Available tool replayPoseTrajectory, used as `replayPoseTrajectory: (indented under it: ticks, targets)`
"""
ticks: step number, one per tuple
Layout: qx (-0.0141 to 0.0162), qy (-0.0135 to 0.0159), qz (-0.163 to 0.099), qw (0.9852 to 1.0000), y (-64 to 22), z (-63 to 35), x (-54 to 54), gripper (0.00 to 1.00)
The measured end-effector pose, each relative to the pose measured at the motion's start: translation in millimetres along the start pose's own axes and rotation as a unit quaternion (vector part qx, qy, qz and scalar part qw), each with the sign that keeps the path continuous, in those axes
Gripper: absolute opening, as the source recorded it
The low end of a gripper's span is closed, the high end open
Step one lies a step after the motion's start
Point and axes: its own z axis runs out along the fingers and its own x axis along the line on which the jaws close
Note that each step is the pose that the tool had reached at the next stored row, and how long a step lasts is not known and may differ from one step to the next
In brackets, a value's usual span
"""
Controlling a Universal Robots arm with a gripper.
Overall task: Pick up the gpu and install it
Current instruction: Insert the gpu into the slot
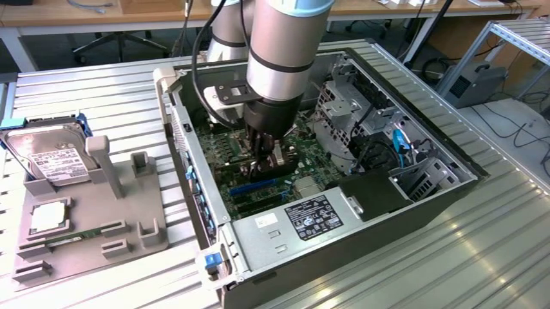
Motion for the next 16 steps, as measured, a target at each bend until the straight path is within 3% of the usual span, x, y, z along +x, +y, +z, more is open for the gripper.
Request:
replayPoseTrajectory:
  ticks: [8, 12, 16]
  targets:
    - [0.0002, 0.0032, 0.0, 1.0, 1.6, 2.8, -1.3, 0.27]
    - [0.0004, 0.0076, 0.002, 1.0, 1.9, 3.6, -2.9, 0.27]
    - [0.0005, 0.01, 0.005, 0.9999, 2.1, 4.2, -7.6, 0.27]
